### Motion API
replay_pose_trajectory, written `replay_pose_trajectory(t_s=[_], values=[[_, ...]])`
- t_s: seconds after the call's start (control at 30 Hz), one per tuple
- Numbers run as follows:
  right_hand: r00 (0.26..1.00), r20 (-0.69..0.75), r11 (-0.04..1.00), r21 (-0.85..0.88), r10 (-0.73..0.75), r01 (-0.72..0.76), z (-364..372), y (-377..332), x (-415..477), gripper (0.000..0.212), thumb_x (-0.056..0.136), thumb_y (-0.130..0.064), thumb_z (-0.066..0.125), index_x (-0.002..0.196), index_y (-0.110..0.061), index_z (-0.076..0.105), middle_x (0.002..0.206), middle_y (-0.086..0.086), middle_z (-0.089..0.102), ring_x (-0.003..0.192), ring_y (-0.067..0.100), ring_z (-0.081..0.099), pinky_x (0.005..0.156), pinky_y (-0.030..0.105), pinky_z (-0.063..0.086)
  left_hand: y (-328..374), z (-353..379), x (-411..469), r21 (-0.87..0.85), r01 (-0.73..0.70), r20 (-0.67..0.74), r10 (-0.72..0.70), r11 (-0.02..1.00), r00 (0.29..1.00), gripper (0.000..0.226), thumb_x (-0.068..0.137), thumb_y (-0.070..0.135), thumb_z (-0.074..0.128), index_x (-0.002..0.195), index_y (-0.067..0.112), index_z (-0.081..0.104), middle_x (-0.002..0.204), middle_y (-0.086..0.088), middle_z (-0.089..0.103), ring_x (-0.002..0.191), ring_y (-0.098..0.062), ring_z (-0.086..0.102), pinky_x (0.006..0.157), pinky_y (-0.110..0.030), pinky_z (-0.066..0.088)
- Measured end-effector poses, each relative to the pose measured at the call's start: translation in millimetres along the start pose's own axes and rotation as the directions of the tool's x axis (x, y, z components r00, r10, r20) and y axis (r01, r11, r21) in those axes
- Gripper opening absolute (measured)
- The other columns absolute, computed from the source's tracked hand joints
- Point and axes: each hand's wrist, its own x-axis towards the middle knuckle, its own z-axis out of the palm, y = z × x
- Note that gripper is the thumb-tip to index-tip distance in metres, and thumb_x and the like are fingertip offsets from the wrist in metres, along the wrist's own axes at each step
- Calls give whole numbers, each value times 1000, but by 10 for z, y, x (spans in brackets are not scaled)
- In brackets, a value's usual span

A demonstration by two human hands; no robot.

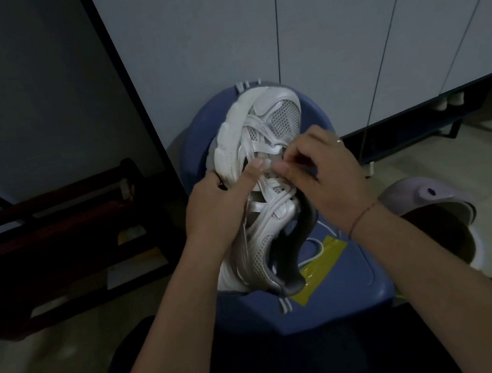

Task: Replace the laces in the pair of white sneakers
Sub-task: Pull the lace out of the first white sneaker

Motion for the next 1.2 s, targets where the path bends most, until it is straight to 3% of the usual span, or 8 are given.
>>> replay_pose_trajectory(t_s=[0.1, 0.23, 0.5, 0.7, 0.87, 0.97, 1.07, 1.2], values=[[980, 86, 875, 442, 179, -198, -9, -75, 6, 20, 91, -20, 55, 74, -11, 49, 70, -5, 48, 66, 7, 46, 66, 20, 40, 3, -9, 6, -10, 13, 21, -12, 1000, 1000, 57, 69, 70, 70, 92, 18, 72, 87, 8, 75, 86, -10, 70, 86, -40, 57], [834, 339, 33, 919, 436, -392, -82, -96, 33, 17, 86, -19, 50, 73, -9, 43, 62, 1, 45, 59, 11, 48, 60, 22, 50, 32, -19, 6, -128, 79, 76, -69, 989, 995, 62, 63, 68, 73, 97, 16, 73, 91, 5, 76, 89, -13, 72, 91, -44, 56], [732, 459, -315, 887, 504, -339, -123, -111, 28, 15, 80, -21, 51, 73, -10, 46, 60, 0, 46, 53, 7, 50, 60, 22, 54, 85, -5, -31, -105, 62, 73, -54, 993, 996, 48, 71, 61, 74, 94, 20, 73, 86, 10, 76, 85, -9, 72, 89, -41, 57], [714, 475, -283, 880, 514, -382, -126, -108, 22, 27, 90, -18, 47, 64, -11, 45, 60, 1, 43, 55, 9, 45, 56, 22, 52, 88, -49, -35, -59, 42, 74, -38, 997, 997, 55, 67, 67, 74, 93, 18, 73, 86, 7, 76, 85, -11, 72, 88, -44, 57], [912, 175, 686, 611, 371, -396, -84, -27, -3, 29, 94, -27, 49, 68, -14, 51, 64, 2, 46, 63, 10, 43, 66, 23, 42, 108, -74, -71, 18, 7, 2, -7, 1000, 1000, 47, 73, 64, 71, 74, 18, 62, 75, 5, 68, 76, -14, 66, 74, -36, 54], [977, 127, 926, 319, 170, -202, -48, -16, -50, 26, 96, -28, 48, 75, -12, 50, 69, -1, 47, 65, 6, 44, 65, 18, 38, 130, -59, -86, 110, -24, -21, 26, 994, 999, 48, 75, 65, 67, 68, 20, 53, 69, 6, 60, 69, -13, 59, 64, -31, 44], [986, 108, 915, 370, 129, -161, -57, -95, -37, 23, 96, -27, 48, 74, -18, 51, 69, -8, 47, 66, 6, 44, 65, 17, 38, 114, -38, -70, 171, -44, -18, 48, 984, 999, 54, 75, 70, 64, 72, 17, 54, 73, 2, 60, 72, -17, 59, 63, -32, 43], [926, 213, 377, 867, 311, -326, -204, -160, 42, 25, 83, -37, 59, 61, -26, 56, 61, -5, 44, 64, 12, 38, 67, 24, 37, 47, -27, -45, 126, -12, -2, 13, 992, 1000, 73, 73, 72, 65, 102, 6, 64, 90, -1, 69, 88, -20, 66, 73, -34, 50]])
